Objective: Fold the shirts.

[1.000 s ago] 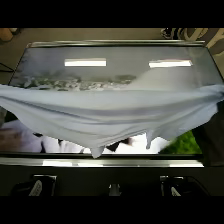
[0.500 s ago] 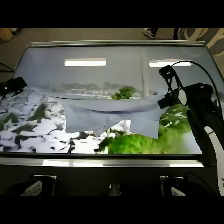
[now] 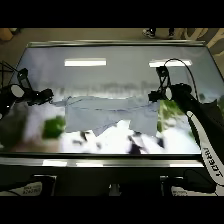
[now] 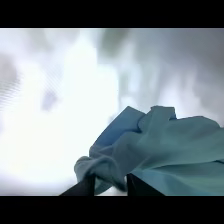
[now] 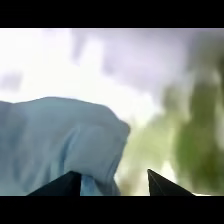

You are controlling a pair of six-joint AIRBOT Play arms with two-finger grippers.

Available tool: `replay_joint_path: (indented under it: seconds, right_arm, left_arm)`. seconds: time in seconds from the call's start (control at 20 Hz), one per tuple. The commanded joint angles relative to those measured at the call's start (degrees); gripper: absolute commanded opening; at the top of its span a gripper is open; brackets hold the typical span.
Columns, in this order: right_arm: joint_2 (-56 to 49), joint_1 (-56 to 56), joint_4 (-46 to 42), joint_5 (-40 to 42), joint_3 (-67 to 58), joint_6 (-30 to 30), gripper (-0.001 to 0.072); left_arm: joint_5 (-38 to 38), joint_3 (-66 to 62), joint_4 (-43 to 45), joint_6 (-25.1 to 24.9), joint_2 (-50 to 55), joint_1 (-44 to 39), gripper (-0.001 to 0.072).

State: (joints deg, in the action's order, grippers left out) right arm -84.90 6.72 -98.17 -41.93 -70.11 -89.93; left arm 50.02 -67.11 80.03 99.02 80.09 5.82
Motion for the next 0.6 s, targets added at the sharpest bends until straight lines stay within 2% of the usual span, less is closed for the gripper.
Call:
replay_joint_path:
  seconds: [0.0, 0.05, 0.1, 0.15, 0.2, 0.25, 0.3, 0.35, 0.45, 0.55]
  right_arm:
    - [2.1, -8.2, 8.3, -9.6, -8.3, 12.8, 0.0500]
    - [2.9, -12.3, 12.5, -13.2, -10.6, 18.4, 0.0500]
    - [3.4, -16.8, 17.0, -17.4, -12.1, 23.1, 0.0499]
    - [3.5, -21.0, 21.6, -22.2, -12.2, 26.7, 0.0490]
    - [2.8, -24.3, 24.6, -27.9, -12.0, 29.0, 0.0484]
    - [1.7, -26.5, 26.6, -33.4, -11.9, 31.8, 0.0476]
    - [0.3, -27.8, 27.7, -38.0, -11.5, 34.6, 0.0430]
    - [-1.0, -28.1, 28.0, -41.2, -10.9, 36.5, 0.0423]
    - [-2.8, -27.9, 30.1, -43.2, -9.1, 38.7, 0.0425]
    - [-4.4, -27.9, 34.3, -42.9, -8.2, 38.8, 0.0425]
  left_arm:
    - [16.9, -4.3, -0.5, -6.1, 1.2, 3.5, 0.0534]
    - [21.8, -5.4, -0.5, -6.1, 0.9, 5.4, 0.0712]
    - [25.5, -5.2, -0.5, -6.6, 0.3, 7.2, 0.0719]
    - [28.0, -3.8, -0.6, -7.8, -0.5, 8.5, 0.0709]
    - [29.1, -0.9, -1.2, -9.3, -1.9, 9.4, 0.0632]
    - [29.3, 2.9, -3.1, -10.9, -3.3, 9.8, 0.0466]
    - [28.5, 7.7, -6.3, -12.7, -4.7, 9.9, 0.0440]
    - [27.6, 12.2, -9.8, -14.6, -5.6, 9.8, 0.0444]
    - [23.8, 20.2, -17.2, -17.1, -5.7, 9.6, 0.0541]
    - [17.5, 25.4, -23.6, -19.1, -5.6, 9.2, 0.0541]
